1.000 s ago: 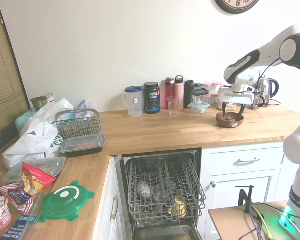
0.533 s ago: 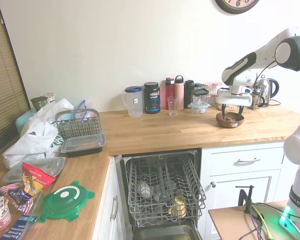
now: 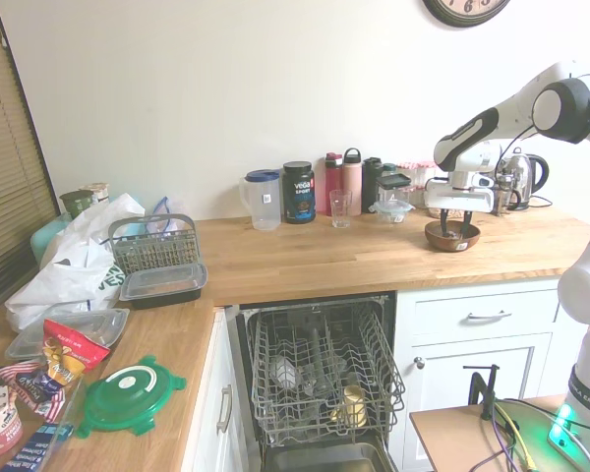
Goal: Put the fork in the dishwasher
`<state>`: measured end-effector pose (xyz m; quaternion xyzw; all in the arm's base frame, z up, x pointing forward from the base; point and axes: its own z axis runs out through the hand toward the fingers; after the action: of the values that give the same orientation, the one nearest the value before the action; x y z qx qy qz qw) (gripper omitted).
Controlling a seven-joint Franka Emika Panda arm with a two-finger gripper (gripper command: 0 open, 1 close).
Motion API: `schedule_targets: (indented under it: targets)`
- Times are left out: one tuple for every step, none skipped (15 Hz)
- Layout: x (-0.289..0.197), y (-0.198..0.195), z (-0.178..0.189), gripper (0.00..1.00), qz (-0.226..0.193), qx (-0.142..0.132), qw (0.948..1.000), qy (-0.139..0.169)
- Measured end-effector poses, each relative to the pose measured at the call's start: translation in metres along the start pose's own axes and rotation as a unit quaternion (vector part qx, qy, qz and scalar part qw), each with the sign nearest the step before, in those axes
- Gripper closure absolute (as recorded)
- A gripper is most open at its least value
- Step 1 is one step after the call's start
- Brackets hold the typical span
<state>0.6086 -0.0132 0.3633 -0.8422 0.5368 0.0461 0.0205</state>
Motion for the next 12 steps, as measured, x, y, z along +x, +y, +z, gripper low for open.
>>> schedule_targets:
  targets:
    - [0.0013, 0.0, 0.0028, 1.0, 0.001, -0.002, 1.0, -0.001]
    - [0.0024, 0.0, 0.0041, 1.0, 0.002, -0.003, 1.0, -0.001]
    - [0.0036, 0.0001, 0.0046, 1.0, 0.003, -0.003, 1.0, -0.001]
    - [0.0046, 0.0003, 0.0042, 1.0, 0.004, -0.002, 1.0, -0.001]
    - [0.0055, 0.0002, 0.0032, 1.0, 0.004, -0.001, 1.0, 0.0]
    - [0.0059, -0.0005, 0.0015, 1.0, 0.004, 0.0, 1.0, 0.001]
    - [0.0055, -0.0019, -0.0001, 1.0, 0.003, 0.002, 1.0, 0.002]
    - [0.0043, -0.0038, -0.0009, 1.0, 0.002, 0.003, 1.0, 0.003]
    - [0.0031, -0.0055, -0.0001, 1.0, 0.0, 0.003, 1.0, 0.003]
    - [0.0026, -0.0076, 0.0003, 1.0, -0.001, 0.003, 1.0, 0.003]
    - [0.0025, -0.009, 0.0006, 1.0, -0.001, 0.003, 1.0, 0.003]
    - [0.0027, -0.0094, 0.0006, 1.0, -0.001, 0.003, 1.0, 0.003]
